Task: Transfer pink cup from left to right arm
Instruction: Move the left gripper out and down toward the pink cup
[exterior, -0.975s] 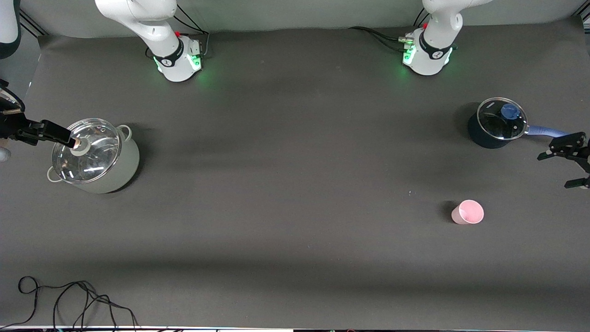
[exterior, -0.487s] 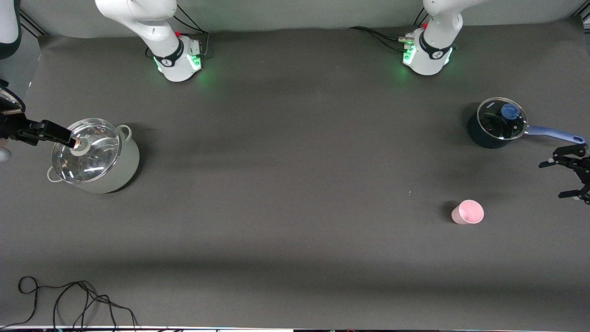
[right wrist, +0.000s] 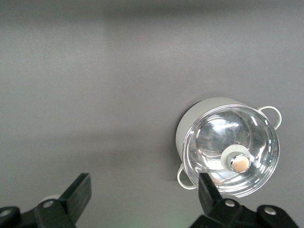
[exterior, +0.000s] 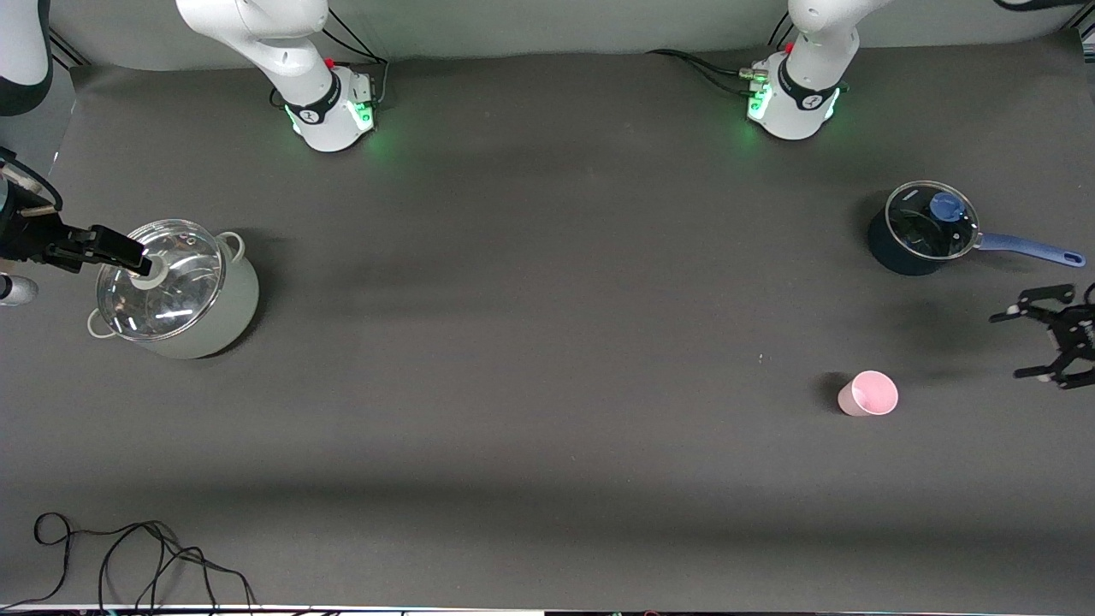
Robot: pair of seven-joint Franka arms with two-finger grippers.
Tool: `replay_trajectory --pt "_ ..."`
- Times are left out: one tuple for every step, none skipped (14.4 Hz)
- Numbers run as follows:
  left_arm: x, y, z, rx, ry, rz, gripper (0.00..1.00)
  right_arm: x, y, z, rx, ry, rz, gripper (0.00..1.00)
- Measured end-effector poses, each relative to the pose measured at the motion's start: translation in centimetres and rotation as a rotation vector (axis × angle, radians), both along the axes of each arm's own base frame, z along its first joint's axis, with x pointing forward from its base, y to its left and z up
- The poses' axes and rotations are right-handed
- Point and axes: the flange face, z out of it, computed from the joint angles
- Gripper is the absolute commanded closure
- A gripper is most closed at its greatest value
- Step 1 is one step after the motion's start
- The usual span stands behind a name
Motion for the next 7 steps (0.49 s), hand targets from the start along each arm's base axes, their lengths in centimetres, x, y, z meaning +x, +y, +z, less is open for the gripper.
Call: replay_trajectory --pt "0.2 -0.2 -1.8 -0.043 -0.028 -0.005 0.00 0.0 0.0 0.0 0.000 0.000 0.000 0.00" --pt "0.2 -0.1 -3.5 -0.083 -0.051 -0.005 0.00 0.0 0.0 -0.1 0.000 0.001 0.000 0.00" --pt "0.1 0.1 -5.1 -0.120 -0.075 -0.002 0.00 0.0 0.0 -0.1 0.000 0.001 0.000 0.00" --pt "0.0 0.3 -6.3 -0.147 -0.099 0.001 0.00 0.0 0.0 -0.1 0.000 0.002 0.000 0.00" --pt "0.0 0.6 -7.3 -0.161 -0.125 0.007 0.00 0.0 0.0 -0.1 0.000 0.002 0.000 0.00" --pt "0.0 0.7 -8.2 -0.171 -0.149 0.013 0.00 0.0 0.0 -0.1 0.000 0.002 0.000 0.00" --pt "-0.1 0.6 -9.1 -0.188 -0.173 0.018 0.00 0.1 0.0 -0.1 0.000 0.002 -0.001 0.00"
